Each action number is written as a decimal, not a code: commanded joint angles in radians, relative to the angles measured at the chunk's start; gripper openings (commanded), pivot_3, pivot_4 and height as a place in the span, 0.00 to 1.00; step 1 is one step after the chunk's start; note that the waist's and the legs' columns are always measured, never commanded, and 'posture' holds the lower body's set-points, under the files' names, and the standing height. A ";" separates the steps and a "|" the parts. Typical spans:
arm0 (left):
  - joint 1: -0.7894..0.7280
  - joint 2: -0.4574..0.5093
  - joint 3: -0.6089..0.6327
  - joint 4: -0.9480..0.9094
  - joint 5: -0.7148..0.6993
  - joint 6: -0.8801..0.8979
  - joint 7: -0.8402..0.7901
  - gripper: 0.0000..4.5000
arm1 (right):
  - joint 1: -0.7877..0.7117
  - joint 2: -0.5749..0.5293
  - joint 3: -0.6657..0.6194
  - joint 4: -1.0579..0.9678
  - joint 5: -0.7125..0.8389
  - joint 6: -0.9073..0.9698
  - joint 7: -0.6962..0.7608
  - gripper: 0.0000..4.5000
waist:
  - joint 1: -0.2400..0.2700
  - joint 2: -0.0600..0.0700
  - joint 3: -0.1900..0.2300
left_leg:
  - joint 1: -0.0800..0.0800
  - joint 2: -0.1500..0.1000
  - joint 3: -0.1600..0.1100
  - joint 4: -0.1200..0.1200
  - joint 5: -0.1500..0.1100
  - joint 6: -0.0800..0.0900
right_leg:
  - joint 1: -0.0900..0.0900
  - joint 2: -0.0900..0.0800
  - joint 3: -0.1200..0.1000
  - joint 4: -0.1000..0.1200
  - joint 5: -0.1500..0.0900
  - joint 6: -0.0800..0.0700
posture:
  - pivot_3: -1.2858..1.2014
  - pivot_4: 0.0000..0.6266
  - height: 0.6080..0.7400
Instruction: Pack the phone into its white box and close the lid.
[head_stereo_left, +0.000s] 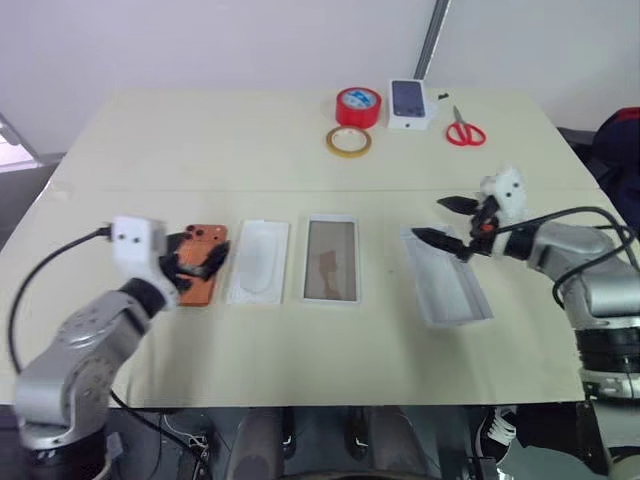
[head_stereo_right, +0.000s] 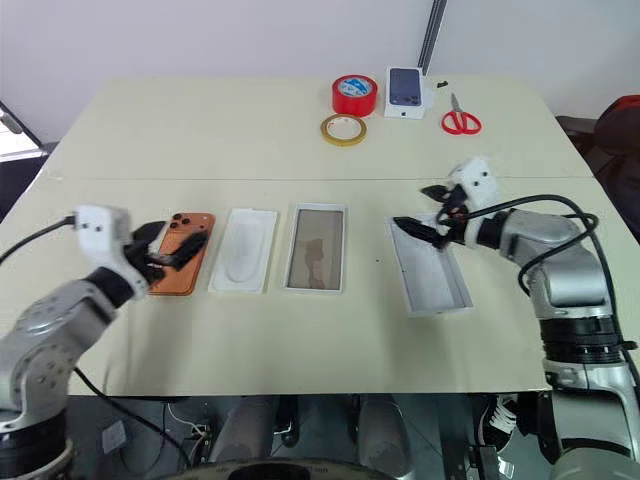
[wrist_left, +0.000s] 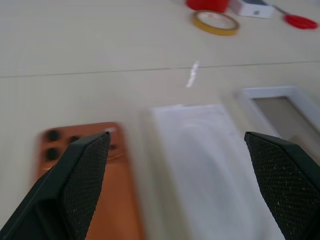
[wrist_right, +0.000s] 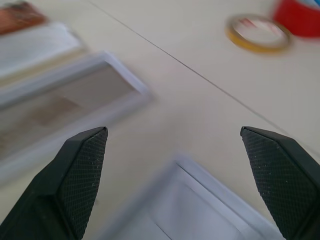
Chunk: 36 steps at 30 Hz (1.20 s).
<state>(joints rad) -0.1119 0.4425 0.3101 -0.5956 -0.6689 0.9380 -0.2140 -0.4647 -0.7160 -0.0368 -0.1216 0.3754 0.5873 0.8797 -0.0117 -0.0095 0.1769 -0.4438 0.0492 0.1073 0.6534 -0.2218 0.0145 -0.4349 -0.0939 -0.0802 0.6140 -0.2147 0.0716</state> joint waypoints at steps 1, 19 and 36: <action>-0.040 -0.001 0.007 0.001 -0.030 0.104 0.060 1.00 | 0.017 0.024 0.045 -0.175 0.012 0.090 -0.062 0.99 | 0.000 0.000 0.000 | 0.000 0.000 0.000 0.000 0.000 0.000 | 0.000 0.001 0.000 0.000 0.000 0.001 | 0.52 0.24 1.00; -0.368 -0.077 0.041 0.253 -0.090 0.676 0.141 1.00 | 0.065 0.045 0.179 -0.396 0.031 0.197 -0.115 0.99 | 0.016 -0.001 0.000 | 0.000 -0.001 -0.003 0.004 0.001 -0.001 | 0.002 0.001 -0.001 0.002 -0.001 0.000 | 0.52 0.24 1.00; -0.465 -0.116 0.079 0.439 -0.125 0.676 0.191 0.01 | 0.029 -0.048 0.368 -0.455 -0.025 0.302 -0.065 1.00 | 0.025 -0.002 0.000 | 0.000 -0.002 -0.003 0.006 0.000 -0.001 | 0.003 -0.001 -0.002 0.002 -0.001 0.000 | 0.52 0.24 1.00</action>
<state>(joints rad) -0.5634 0.3307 0.3773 -0.1573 -0.7774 1.6056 -0.0263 -0.4054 -0.7644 0.3213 -0.5565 0.3569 0.8546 0.8219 0.0132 -0.0112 0.1765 -0.4435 0.0477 0.1038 0.6590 -0.2214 0.0136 -0.4321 -0.0954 -0.0817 0.6163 -0.2156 0.0714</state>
